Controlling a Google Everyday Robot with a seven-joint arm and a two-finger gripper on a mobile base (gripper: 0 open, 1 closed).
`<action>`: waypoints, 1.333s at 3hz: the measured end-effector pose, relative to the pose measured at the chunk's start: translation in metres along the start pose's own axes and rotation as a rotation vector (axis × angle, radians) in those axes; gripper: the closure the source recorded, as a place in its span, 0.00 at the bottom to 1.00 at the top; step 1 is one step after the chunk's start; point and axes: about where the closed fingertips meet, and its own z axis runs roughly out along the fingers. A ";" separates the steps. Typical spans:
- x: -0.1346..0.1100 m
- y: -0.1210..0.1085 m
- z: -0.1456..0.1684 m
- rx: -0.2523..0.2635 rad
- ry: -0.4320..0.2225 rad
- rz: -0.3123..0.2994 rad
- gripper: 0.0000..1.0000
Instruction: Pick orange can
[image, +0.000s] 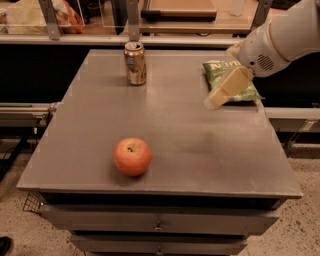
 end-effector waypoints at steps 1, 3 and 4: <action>-0.048 -0.021 0.042 -0.007 -0.123 0.041 0.00; -0.063 -0.025 0.051 -0.010 -0.179 0.050 0.00; -0.088 -0.026 0.083 -0.008 -0.284 0.059 0.00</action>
Offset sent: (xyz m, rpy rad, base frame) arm 0.0485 0.0521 0.0040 0.1351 -0.0255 -0.0055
